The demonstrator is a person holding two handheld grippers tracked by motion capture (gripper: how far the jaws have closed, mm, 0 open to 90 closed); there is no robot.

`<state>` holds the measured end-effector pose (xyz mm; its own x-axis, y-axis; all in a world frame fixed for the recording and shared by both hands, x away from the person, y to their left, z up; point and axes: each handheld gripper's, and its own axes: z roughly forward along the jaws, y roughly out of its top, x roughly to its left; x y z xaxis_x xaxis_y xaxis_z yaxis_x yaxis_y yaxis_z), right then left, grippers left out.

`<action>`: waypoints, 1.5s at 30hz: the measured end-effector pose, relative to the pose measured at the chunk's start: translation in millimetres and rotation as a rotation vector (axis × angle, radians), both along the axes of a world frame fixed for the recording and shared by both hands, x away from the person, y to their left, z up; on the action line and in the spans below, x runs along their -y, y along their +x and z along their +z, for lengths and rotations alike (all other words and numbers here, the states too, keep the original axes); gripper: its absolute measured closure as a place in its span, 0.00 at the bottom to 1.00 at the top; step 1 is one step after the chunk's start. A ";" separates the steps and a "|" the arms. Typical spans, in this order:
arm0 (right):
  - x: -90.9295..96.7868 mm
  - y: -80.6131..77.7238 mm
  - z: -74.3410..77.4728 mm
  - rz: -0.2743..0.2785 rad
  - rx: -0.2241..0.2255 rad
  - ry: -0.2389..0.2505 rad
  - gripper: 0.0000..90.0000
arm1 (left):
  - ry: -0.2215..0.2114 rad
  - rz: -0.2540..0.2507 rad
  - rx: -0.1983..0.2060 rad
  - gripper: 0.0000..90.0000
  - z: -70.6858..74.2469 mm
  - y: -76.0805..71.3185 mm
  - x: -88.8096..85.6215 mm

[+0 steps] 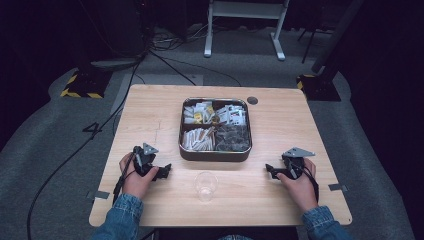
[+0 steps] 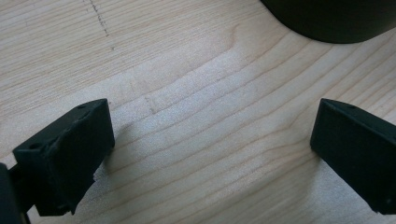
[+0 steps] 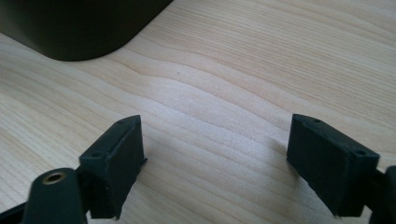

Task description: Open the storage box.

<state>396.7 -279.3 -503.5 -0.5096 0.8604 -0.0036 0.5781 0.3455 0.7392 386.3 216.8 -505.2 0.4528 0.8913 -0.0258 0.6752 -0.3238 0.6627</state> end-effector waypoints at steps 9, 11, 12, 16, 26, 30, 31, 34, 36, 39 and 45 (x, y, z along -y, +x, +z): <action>3.1 -6.6 15.5 0.005 0.031 0.056 0.27 | -0.001 -0.003 0.000 0.00 0.0 0.4 0.0; 1.9 -8.4 19.6 0.004 0.038 0.069 0.27 | -0.002 -0.003 -0.001 0.00 -0.1 0.5 0.1; 1.1 -9.4 22.6 0.005 0.043 0.075 0.28 | 0.000 -0.003 0.002 0.00 -0.1 0.6 0.0; -4.7 -12.9 38.0 0.011 0.050 0.095 0.32 | -0.002 -0.003 0.000 0.00 -0.1 0.5 0.1; -20.4 -10.3 57.1 0.060 0.060 0.106 0.32 | 0.000 0.010 0.001 0.00 -0.1 -0.1 0.9; -30.8 -3.0 67.3 0.079 0.067 0.115 0.31 | -0.001 0.010 0.001 0.00 -0.1 -0.1 0.9; -34.1 -0.8 69.9 0.085 0.068 0.115 0.31 | -0.001 0.010 0.000 0.00 -0.1 -0.2 1.0; -43.7 6.1 77.4 0.099 0.073 0.095 0.30 | 0.000 0.009 0.000 0.00 0.0 -0.2 0.8; -49.4 11.0 80.7 0.102 0.075 0.092 0.30 | 0.004 0.005 -0.001 0.00 0.2 -0.7 0.2; -56.9 17.3 82.4 0.104 0.063 0.104 0.29 | 0.002 0.000 -0.002 0.00 0.2 -0.7 -0.1; -73.0 27.5 88.1 0.117 0.047 0.092 0.28 | -0.001 -0.013 -0.001 0.00 0.0 0.2 -0.8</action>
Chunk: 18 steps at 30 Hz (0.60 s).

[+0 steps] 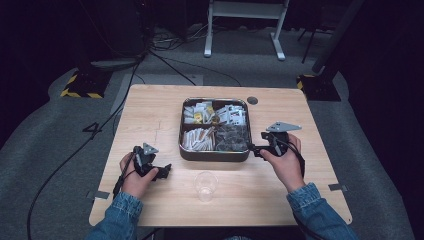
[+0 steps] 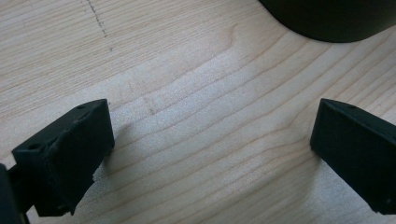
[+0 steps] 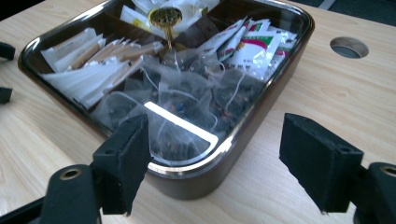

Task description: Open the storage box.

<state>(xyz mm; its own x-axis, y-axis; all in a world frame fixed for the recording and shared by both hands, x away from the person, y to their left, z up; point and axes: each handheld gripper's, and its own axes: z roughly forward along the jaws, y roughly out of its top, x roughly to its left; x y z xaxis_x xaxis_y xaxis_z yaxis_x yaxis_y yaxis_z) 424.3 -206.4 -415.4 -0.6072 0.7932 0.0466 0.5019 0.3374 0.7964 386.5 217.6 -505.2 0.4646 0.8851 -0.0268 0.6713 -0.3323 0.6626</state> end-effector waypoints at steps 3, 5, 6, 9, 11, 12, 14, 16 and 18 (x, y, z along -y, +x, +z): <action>-6.2 4.0 4.3 -0.007 0.001 0.003 0.27 | -0.002 -0.010 0.000 0.00 0.0 -0.2 -1.2; -10.8 6.5 6.3 -0.008 0.005 0.006 0.27 | -0.002 -0.015 -0.001 0.00 0.0 -0.4 -1.7; -13.3 7.6 7.2 -0.008 0.007 0.010 0.27 | 0.002 -0.020 0.000 0.00 0.2 -0.4 -2.2; -21.5 11.0 9.4 -0.008 0.014 0.013 0.27 | -0.003 -0.029 0.000 0.00 -0.1 -0.2 -3.0; -27.7 13.9 11.1 -0.004 0.018 0.009 0.27 | -0.006 -0.031 -0.001 0.00 -0.1 0.5 -3.8; -31.7 15.9 12.4 0.000 0.024 0.005 0.27 | -0.003 -0.032 0.001 0.00 0.0 0.9 -4.3; -38.0 19.4 14.7 0.003 0.030 0.007 0.27 | 0.001 -0.031 0.002 0.00 0.0 1.6 -4.6; -43.6 24.0 16.0 0.007 0.027 0.015 0.27 | -0.001 -0.029 0.001 0.00 0.0 1.6 -4.3; -48.2 28.2 16.8 0.008 0.028 0.018 0.27 | -0.002 -0.029 0.001 0.00 -0.1 1.6 -4.3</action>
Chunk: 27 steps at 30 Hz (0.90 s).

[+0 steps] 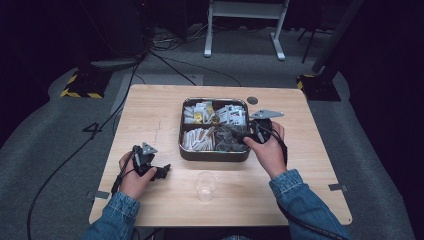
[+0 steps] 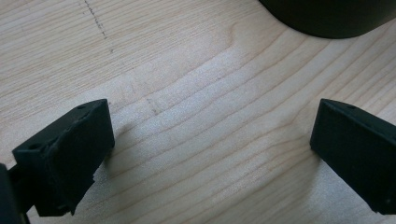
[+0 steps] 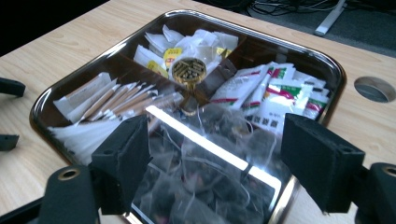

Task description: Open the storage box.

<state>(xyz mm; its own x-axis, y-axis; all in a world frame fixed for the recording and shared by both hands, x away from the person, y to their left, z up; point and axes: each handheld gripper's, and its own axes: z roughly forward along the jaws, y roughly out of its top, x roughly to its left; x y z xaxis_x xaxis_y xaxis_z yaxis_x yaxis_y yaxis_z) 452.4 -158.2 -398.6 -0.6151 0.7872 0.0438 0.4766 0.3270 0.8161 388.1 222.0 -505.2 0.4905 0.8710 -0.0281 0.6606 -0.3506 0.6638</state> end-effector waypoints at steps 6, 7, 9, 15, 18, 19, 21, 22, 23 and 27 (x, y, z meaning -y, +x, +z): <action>-14.2 12.4 0.2 0.009 0.004 -0.010 0.25 | -0.007 -0.010 -0.002 0.01 0.1 0.1 -2.1; -15.9 14.5 -0.6 0.002 -0.002 -0.009 0.25 | -0.006 -0.010 -0.002 0.01 0.0 0.1 -1.9; -19.4 19.2 -2.7 -0.006 -0.020 0.006 0.25 | -0.002 -0.011 -0.002 0.01 0.1 0.1 -1.9; -29.4 31.0 -4.7 -0.016 -0.043 0.029 0.30 | 0.000 -0.007 -0.001 0.00 0.0 0.3 -1.2; -34.9 35.0 -6.1 -0.017 -0.039 0.023 0.30 | -0.001 -0.006 -0.001 0.00 0.0 0.3 -1.1; -37.5 36.6 -7.1 -0.019 -0.039 0.018 0.31 | 0.000 -0.006 -0.001 0.00 0.0 0.3 -1.2; -41.4 39.0 -8.8 -0.021 -0.040 0.013 0.32 | 0.000 -0.007 -0.001 0.00 0.0 0.3 -1.2; -44.3 40.7 -9.8 -0.024 -0.043 0.010 0.32 | 0.000 -0.006 -0.001 0.00 0.0 0.3 -1.2; -45.8 41.7 -10.4 -0.023 -0.046 0.008 0.32 | 0.000 -0.007 -0.001 0.00 0.0 0.3 -1.2; -53.3 46.1 -13.9 -0.020 -0.059 0.010 0.33 | 0.000 -0.007 -0.001 0.00 0.0 0.4 -1.1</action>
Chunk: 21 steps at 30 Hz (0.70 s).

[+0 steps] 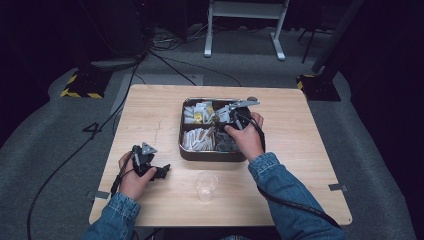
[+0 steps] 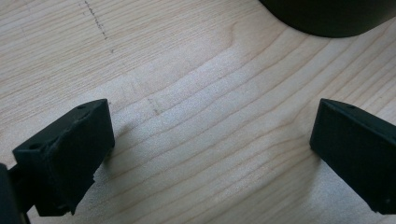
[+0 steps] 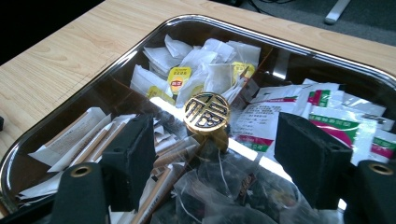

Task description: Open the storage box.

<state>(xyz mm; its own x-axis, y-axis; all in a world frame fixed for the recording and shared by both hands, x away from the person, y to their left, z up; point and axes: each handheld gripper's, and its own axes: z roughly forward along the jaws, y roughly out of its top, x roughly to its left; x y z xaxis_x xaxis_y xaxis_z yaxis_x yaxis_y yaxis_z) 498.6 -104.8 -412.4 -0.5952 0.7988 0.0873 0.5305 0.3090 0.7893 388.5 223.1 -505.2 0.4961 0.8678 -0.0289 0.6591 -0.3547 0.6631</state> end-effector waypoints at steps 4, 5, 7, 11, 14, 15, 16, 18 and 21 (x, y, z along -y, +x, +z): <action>-4.5 7.0 -5.3 -0.013 -0.016 0.003 0.34 | -0.001 0.002 -0.001 0.00 0.0 0.1 0.2; -5.5 8.8 -6.6 -0.019 -0.022 0.009 0.34 | -0.001 0.001 -0.001 0.00 0.0 0.1 0.2; -8.0 12.0 -9.4 -0.022 -0.026 0.011 0.35 | 0.000 -0.001 0.000 0.00 0.0 0.4 0.2; -16.7 16.2 -16.2 -0.012 -0.034 -0.009 0.40 | -0.001 -0.002 0.001 0.00 -0.1 0.7 0.4; -23.3 19.9 -20.5 -0.018 -0.024 -0.026 0.42 | -0.002 -0.002 0.001 0.00 -0.1 0.7 0.5; -24.9 21.2 -21.7 -0.024 -0.019 -0.028 0.43 | -0.002 -0.002 0.001 0.00 -0.1 0.7 0.5; -26.7 22.2 -22.8 -0.026 -0.017 -0.033 0.44 | -0.002 -0.002 0.001 0.00 -0.1 0.7 0.5; -30.2 24.2 -25.5 -0.033 -0.016 -0.049 0.45 | -0.001 -0.003 0.001 0.00 0.0 0.7 0.2; -32.8 26.9 -29.3 -0.043 -0.020 -0.063 0.48 | 0.000 -0.003 0.001 0.00 0.0 0.7 0.2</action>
